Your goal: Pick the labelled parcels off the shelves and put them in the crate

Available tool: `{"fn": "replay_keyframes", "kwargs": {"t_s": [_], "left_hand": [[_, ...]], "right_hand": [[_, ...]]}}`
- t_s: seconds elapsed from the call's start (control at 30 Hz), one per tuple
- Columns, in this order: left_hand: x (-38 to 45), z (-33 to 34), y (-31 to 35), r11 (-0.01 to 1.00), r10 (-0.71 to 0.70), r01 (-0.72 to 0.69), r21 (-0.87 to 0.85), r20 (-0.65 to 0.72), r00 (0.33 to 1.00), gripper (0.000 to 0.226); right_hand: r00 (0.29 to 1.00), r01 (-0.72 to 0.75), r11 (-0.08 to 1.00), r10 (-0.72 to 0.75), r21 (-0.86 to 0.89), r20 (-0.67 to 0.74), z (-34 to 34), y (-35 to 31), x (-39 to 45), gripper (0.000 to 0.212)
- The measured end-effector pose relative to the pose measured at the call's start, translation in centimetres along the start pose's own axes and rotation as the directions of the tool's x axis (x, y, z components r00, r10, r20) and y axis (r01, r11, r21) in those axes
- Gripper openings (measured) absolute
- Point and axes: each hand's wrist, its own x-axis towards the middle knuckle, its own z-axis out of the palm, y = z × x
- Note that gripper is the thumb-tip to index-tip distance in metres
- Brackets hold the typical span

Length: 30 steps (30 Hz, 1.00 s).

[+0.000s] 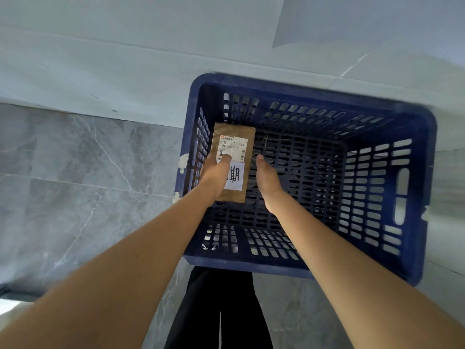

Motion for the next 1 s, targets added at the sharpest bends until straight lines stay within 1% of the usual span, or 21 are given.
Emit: {"fn": "replay_keyframes", "kwargs": {"t_s": [0.07, 0.13, 0.2, 0.27, 0.43, 0.47, 0.57, 0.63, 0.67, 0.73, 0.77, 0.8, 0.83, 0.87, 0.9, 0.97, 1.0], "left_hand": [[-2.2, -0.6, 0.7, 0.997, 0.016, -0.019, 0.075, 0.037, 0.999, 0.058], [-5.0, -1.4, 1.3, 0.984, 0.052, -0.062, 0.165, 0.061, 0.997, 0.056], [-8.4, -2.3, 1.9, 0.961, 0.081, -0.106, 0.257, 0.107, 0.991, 0.056], [-11.5, -3.3, 2.4, 0.930, 0.105, -0.151, 0.335, 0.152, 0.983, 0.065], [-16.8, -5.5, 4.6, 0.868, 0.205, -0.257, 0.424, 0.165, 0.965, 0.084], [-18.3, -6.2, 5.6, 0.851, 0.229, -0.284, 0.441, 0.174, 0.958, 0.084], [-21.2, -8.4, 7.6, 0.788, 0.314, -0.365, 0.496, 0.187, 0.931, 0.072], [-22.6, -10.2, 8.4, 0.732, 0.354, -0.400, 0.551, 0.193, 0.915, 0.073], [-24.6, -11.5, 9.2, 0.706, 0.363, -0.407, 0.580, 0.199, 0.911, 0.070], [-30.8, -14.5, 11.0, 0.645, 0.408, -0.421, 0.637, 0.179, 0.895, 0.051], [-32.8, -15.9, 11.3, 0.601, 0.437, -0.427, 0.675, 0.169, 0.883, 0.047], [-34.2, -17.2, 11.2, 0.569, 0.458, -0.413, 0.711, 0.143, 0.877, 0.047], [-35.2, -18.7, 10.8, 0.549, 0.469, -0.382, 0.743, 0.105, 0.877, 0.050], [-35.8, -20.1, 10.3, 0.542, 0.472, -0.347, 0.766, 0.064, 0.879, 0.051], [-36.3, -21.4, 9.6, 0.556, 0.462, -0.310, 0.772, 0.024, 0.887, 0.052], [-37.8, -23.8, 8.2, 0.579, 0.462, -0.254, 0.774, -0.055, 0.885, 0.052], [-38.9, -24.8, 7.6, 0.596, 0.462, -0.230, 0.769, -0.094, 0.882, 0.051]], "right_hand": [[0.991, 0.118, 0.976, -0.129, -0.186, -0.046, -0.6, -0.6, -2.2, 0.048], [0.974, 0.197, 0.921, -0.223, -0.336, -0.042, -1.6, -1.3, -5.0, 0.048], [0.960, 0.251, 0.862, -0.281, -0.441, -0.005, -2.7, -2.4, -8.3, 0.048], [0.950, 0.283, 0.814, -0.311, -0.508, 0.030, -3.7, -3.8, -11.9, 0.048], [0.934, 0.322, 0.758, -0.351, -0.567, 0.061, -4.0, -7.7, -19.9, 0.056], [0.929, 0.334, 0.748, -0.365, -0.574, 0.064, -3.9, -8.5, -21.3, 0.055], [0.922, 0.352, 0.741, -0.378, -0.572, 0.077, -3.3, -10.8, -25.5, 0.055], [0.921, 0.369, 0.749, -0.376, -0.551, 0.106, -2.7, -12.4, -28.0, 0.058], [0.914, 0.386, 0.739, -0.387, -0.552, 0.121, -2.3, -13.1, -29.1, 0.058], [0.891, 0.434, 0.690, -0.424, -0.579, 0.163, -1.4, -14.4, -31.3, 0.057], [0.878, 0.461, 0.658, -0.438, -0.595, 0.195, -0.9, -14.9, -32.4, 0.056], [0.859, 0.495, 0.620, -0.456, -0.609, 0.234, -0.3, -15.4, -33.4, 0.052], [0.840, 0.526, 0.574, -0.469, -0.628, 0.274, 0.4, -15.9, -34.2, 0.043], [0.817, 0.557, 0.522, -0.484, -0.646, 0.313, 1.2, -16.3, -34.9, 0.035], [0.794, 0.586, 0.472, -0.497, -0.658, 0.351, 1.9, -16.8, -35.9, 0.035], [0.732, 0.651, 0.366, -0.533, -0.665, 0.423, 3.4, -17.4, -37.9, 0.049], [0.700, 0.678, 0.310, -0.549, -0.667, 0.457, 4.1, -17.5, -39.0, 0.052]]}}
